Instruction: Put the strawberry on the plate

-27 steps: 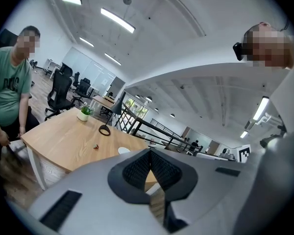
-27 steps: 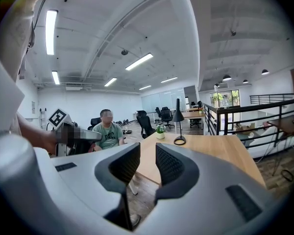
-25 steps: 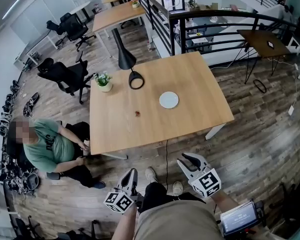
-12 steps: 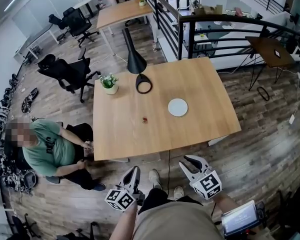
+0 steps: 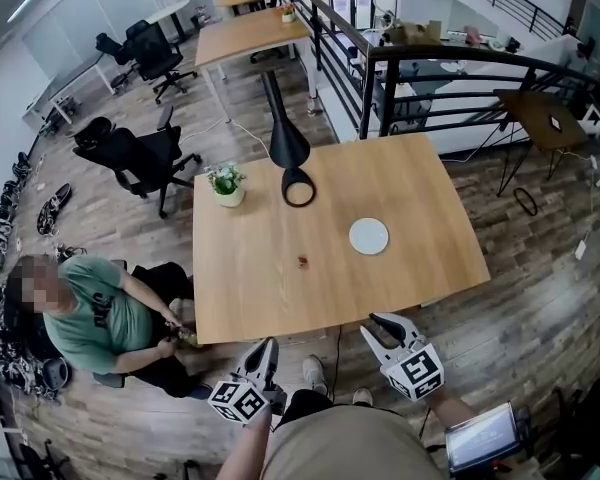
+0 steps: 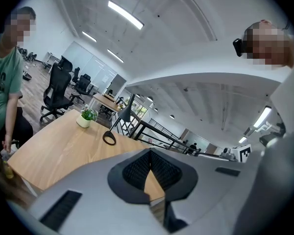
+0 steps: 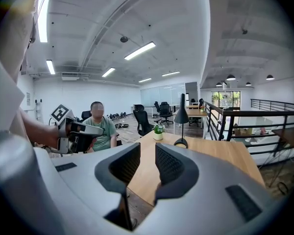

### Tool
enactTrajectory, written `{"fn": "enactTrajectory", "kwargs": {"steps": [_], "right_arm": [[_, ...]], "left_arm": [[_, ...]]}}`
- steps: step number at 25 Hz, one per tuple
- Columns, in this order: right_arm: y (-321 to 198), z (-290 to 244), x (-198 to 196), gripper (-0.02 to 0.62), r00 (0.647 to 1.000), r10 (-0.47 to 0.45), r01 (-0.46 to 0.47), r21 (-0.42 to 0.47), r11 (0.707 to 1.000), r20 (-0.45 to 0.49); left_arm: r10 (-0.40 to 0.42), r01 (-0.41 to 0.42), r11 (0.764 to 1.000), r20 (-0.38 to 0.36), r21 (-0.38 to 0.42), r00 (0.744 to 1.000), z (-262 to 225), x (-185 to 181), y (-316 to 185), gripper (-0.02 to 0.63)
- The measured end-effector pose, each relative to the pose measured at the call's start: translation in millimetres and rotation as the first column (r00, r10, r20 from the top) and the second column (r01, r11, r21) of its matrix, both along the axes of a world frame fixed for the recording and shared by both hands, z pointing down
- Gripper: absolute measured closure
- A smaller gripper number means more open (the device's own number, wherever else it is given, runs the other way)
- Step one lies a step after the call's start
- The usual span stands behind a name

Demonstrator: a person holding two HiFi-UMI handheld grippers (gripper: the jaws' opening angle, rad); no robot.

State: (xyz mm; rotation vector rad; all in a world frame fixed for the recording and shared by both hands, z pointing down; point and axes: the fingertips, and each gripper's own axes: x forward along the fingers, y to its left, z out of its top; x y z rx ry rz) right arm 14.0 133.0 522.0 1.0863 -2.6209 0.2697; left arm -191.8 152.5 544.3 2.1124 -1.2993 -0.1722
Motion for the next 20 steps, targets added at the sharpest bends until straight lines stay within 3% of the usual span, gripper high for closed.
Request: {"fn": "enactTrajectory", "kwargs": {"steps": [20], "right_arm": [[-49.3,5.2,-51.6,0.514,0.990,0.114,-0.115,-0.011,0.993,-0.088]], "left_arm": [[0.138,-0.140,0.990,-0.065,-0.018,0.988,26.7,-50.3,-75.5,0.603]]}}
